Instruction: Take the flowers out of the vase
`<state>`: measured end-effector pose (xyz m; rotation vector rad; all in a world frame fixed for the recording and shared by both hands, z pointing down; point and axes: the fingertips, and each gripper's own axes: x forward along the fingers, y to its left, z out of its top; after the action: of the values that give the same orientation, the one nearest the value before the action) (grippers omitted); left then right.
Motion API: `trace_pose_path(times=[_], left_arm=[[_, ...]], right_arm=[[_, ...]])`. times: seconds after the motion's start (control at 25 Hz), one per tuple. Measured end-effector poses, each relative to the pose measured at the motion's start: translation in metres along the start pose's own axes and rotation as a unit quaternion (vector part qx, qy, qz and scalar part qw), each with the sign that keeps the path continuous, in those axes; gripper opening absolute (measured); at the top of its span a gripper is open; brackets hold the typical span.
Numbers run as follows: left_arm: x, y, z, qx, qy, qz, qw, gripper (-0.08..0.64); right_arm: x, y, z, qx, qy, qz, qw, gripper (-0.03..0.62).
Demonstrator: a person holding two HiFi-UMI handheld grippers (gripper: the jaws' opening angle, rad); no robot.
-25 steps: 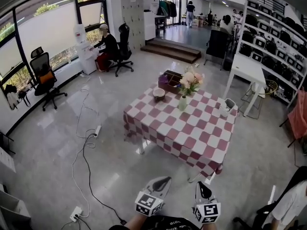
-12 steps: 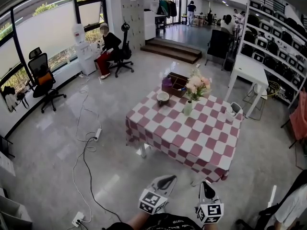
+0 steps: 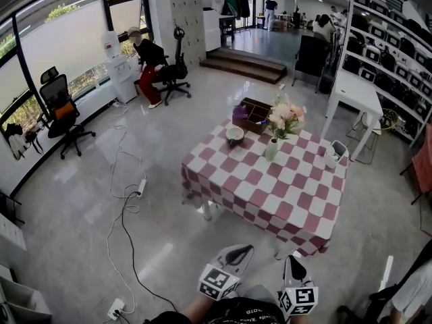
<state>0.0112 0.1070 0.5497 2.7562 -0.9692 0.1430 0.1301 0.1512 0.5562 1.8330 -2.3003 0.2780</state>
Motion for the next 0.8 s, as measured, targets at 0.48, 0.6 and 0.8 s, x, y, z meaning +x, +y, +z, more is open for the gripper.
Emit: trace_pose_path(times=[0.48, 0.6, 0.8], left_arm=[[0.009, 0.018, 0.002, -0.002, 0.005, 0.011, 0.9999, 0.012], [0.013, 0.033, 0.004, -0.008, 0.004, 0.032, 0.9995, 0.012], [0.019, 0.065, 0.01, -0.027, -0.004, 0.059, 0.9979, 0.012]], right_arm=[[0.027, -0.01, -0.004, 0.017, 0.008, 0.004, 1.0, 0.006], [0.039, -0.015, 0.0, 0.016, 0.009, 0.013, 1.0, 0.006], [0.059, -0.026, 0.002, 0.013, 0.022, 0.026, 0.999, 0.006]])
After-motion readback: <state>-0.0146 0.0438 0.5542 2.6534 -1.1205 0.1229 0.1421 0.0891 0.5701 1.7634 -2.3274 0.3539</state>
